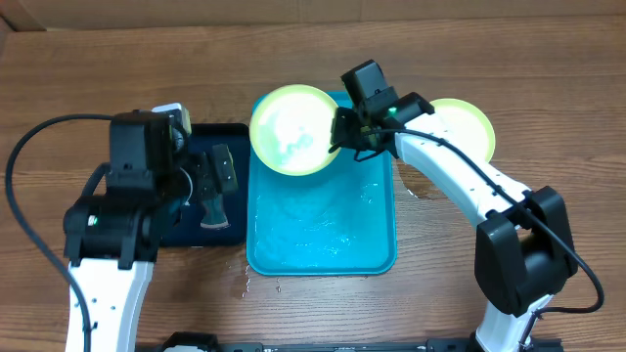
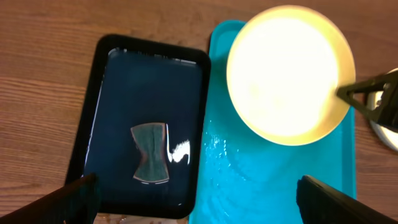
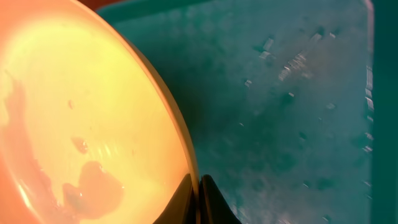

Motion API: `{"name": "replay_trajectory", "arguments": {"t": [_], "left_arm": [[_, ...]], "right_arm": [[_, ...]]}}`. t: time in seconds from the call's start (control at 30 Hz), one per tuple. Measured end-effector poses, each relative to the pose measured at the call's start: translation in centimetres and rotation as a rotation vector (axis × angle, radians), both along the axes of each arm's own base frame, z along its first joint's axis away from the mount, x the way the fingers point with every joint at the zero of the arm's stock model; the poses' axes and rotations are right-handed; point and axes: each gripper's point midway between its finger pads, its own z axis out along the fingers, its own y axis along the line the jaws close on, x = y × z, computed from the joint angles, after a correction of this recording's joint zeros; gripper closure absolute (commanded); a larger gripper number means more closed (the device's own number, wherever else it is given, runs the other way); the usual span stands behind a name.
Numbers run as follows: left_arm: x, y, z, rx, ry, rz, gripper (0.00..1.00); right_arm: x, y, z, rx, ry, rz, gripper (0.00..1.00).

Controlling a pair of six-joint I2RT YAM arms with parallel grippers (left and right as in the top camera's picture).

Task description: Clean dirty plates on tray and stack at the side

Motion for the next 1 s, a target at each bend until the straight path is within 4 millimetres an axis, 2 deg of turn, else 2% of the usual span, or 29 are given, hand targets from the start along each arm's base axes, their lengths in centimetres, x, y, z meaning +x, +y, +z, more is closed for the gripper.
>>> {"name": "replay_trajectory", "arguments": {"t": [0.27, 0.37, 0.47, 0.53, 0.63, 0.77, 0.93, 1.0], "left_arm": [[1.5, -0.1, -2.9, 0.008, 0.100, 0.000, 0.00], [2.9, -0.5, -3.4, -0.010, 0.089, -0.002, 0.00], [3.0, -1.6, -4.1, -0.060, 0.120, -0.031, 0.00], [2.2, -2.6, -4.1, -0.112, 0.153, -0.062, 0.00], [0.8, -3.7, -2.5, -0.170, 0.192, -0.101, 0.00], [-1.0, -3.7, 1.4, -0.175, 0.155, -0.122, 0.00], [-3.5, -3.2, 7.0, -0.164, -0.024, -0.129, 0.00], [-4.6, -2.8, 8.3, -0.150, -0.077, -0.123, 0.00]], "right_arm": [[-1.2, 6.5, 1.6, 0.021, -0.146, 0.073, 0.96], [-1.9, 9.3, 2.2, 0.038, -0.207, 0.107, 0.96], [-2.8, 11.6, 2.2, 0.039, -0.250, 0.134, 0.96], [-3.0, 12.5, 2.0, 0.034, -0.272, 0.139, 0.96], [-3.2, 13.5, 1.4, 0.013, -0.305, 0.136, 0.96], [-2.8, 14.4, 1.0, -0.010, -0.368, 0.133, 0.96], [-1.5, 16.4, 4.1, -0.003, -0.559, 0.149, 0.96], [-1.3, 16.9, 5.1, -0.021, -0.626, 0.164, 0.96]]}}
